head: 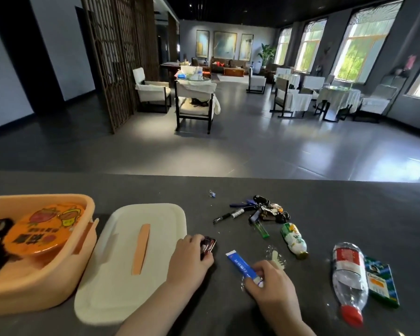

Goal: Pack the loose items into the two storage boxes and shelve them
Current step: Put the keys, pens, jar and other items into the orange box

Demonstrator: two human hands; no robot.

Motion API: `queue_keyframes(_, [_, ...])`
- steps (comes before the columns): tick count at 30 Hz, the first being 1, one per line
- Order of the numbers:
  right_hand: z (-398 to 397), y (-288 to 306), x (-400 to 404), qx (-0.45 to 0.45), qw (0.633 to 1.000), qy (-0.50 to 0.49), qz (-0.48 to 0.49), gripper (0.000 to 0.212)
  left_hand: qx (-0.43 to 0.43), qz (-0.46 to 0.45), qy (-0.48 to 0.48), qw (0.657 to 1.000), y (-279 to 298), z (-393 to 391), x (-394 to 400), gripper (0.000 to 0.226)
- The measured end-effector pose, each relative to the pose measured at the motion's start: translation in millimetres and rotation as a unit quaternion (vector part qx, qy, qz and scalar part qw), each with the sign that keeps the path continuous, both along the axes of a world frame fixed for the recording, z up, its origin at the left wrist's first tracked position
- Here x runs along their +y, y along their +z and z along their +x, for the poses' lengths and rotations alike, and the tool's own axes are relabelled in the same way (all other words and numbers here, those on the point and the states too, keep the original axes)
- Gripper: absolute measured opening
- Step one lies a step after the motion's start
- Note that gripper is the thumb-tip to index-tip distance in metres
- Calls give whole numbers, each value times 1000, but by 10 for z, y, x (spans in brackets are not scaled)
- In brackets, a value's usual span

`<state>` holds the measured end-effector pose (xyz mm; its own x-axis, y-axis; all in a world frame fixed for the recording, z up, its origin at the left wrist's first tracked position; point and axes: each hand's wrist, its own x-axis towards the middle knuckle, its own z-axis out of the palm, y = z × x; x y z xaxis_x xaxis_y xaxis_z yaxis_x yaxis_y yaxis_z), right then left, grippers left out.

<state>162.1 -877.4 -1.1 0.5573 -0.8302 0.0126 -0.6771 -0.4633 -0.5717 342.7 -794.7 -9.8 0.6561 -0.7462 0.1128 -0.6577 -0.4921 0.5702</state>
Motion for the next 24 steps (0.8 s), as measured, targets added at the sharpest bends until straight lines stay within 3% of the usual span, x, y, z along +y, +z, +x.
queue_keyframes(5, [245, 491, 292, -105, 994, 1, -15, 19, 14, -111, 18, 994, 485, 65, 589, 38])
queue_keyframes(12, [1135, 896, 1231, -241, 964, 110, 0, 36, -57, -188, 95, 976, 1044, 694, 1818, 38])
queue_keyframes(19, [1982, 862, 1864, -270, 943, 192, 6, 36, -53, -154, 213, 963, 1101, 1577, 2834, 39])
queue_keyframes(24, [2410, 884, 2157, -293, 934, 204, 0, 38, -1, -30, 214, 976, 1042, 2193, 2999, 36])
